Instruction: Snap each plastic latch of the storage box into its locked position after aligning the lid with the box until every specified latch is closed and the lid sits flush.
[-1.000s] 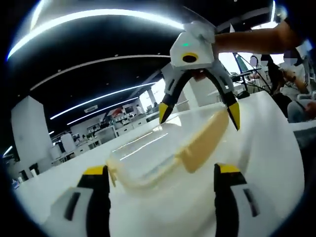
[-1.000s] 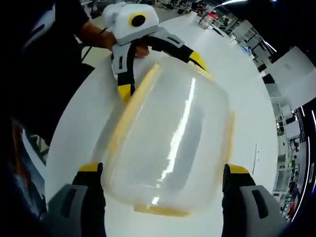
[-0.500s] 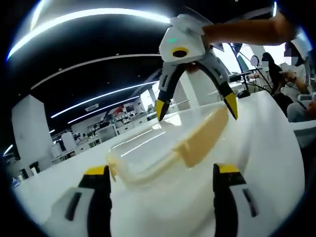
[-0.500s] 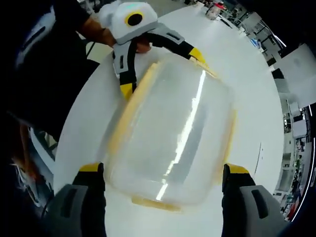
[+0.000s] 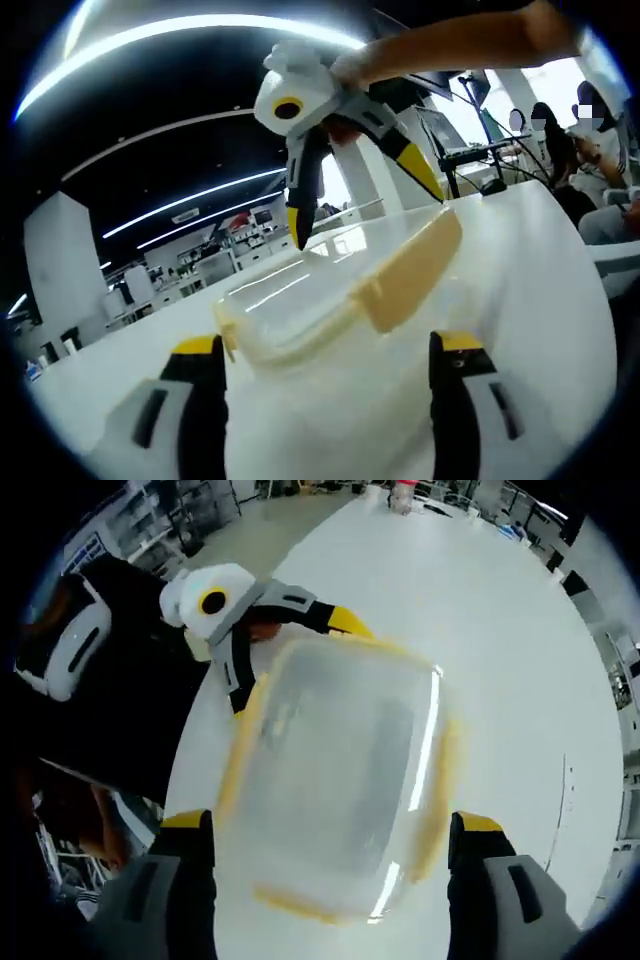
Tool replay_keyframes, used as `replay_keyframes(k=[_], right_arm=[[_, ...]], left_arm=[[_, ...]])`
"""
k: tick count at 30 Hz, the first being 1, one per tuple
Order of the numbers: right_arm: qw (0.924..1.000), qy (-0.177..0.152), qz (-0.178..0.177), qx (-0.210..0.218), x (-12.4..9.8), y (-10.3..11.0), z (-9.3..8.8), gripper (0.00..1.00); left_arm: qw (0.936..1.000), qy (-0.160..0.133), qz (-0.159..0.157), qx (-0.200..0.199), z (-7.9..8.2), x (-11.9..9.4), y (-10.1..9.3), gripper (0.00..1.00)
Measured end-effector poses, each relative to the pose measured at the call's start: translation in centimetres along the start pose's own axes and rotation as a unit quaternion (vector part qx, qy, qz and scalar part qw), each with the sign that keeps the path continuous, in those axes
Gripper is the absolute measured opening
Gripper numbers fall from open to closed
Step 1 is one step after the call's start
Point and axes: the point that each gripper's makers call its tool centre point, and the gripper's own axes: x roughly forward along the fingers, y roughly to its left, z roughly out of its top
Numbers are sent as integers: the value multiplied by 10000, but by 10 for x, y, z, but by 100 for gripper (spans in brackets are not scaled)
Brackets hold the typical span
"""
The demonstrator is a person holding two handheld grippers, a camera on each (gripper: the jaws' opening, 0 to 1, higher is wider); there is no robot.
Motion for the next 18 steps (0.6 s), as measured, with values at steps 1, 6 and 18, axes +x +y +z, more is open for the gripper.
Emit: replay_keyframes(k=[1,6,18], right_arm=[[9999,90,-24,-71,3,-4,0,97],[9996,33,210,161,12,-6,9,94],[9852,-33,1355,1051,34,-15,7,90]], left_arm=[[10000,-10,-1,-3,0,0,0,82],[10000,-23,0,21,1,1,1,82],[10000,-33,-3,51,0,2,0,82]])
